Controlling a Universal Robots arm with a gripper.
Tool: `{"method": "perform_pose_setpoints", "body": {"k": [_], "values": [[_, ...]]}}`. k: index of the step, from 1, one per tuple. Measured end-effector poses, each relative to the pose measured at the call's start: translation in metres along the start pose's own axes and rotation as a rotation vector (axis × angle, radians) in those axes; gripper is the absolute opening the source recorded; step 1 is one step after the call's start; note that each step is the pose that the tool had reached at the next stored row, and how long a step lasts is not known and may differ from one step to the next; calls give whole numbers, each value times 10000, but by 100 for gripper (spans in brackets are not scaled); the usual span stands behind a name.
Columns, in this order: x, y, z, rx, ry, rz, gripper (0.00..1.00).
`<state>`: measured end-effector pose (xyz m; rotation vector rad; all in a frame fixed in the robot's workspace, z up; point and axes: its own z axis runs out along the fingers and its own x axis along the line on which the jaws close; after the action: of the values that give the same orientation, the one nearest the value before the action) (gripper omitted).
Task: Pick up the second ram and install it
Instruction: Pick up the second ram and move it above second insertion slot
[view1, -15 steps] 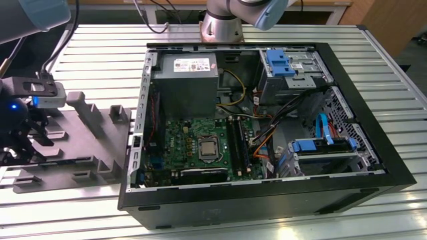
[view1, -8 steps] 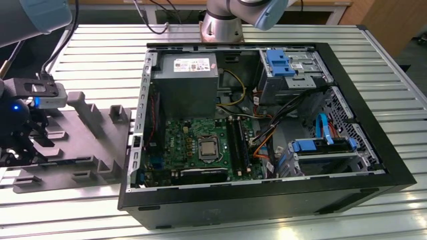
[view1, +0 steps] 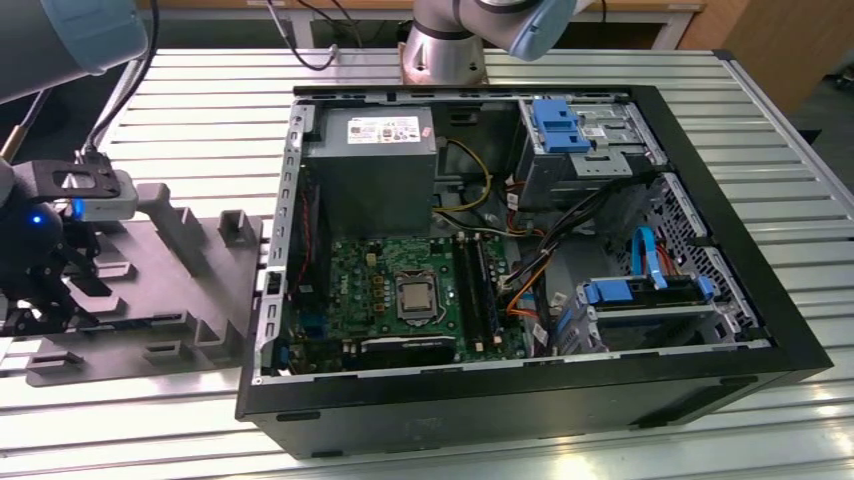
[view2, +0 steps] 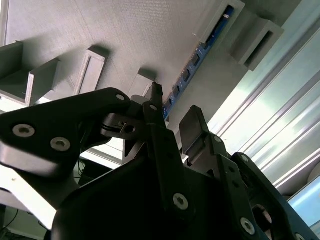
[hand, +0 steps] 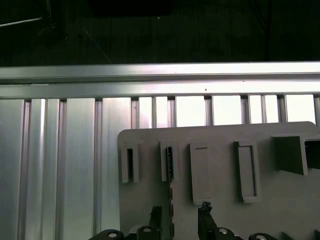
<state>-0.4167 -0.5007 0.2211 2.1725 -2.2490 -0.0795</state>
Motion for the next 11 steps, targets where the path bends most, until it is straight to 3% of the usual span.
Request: {"method": "perform_pose_setpoints", "body": {"k": [11], "values": [[1, -2, 40, 1, -1, 0, 42]]}}
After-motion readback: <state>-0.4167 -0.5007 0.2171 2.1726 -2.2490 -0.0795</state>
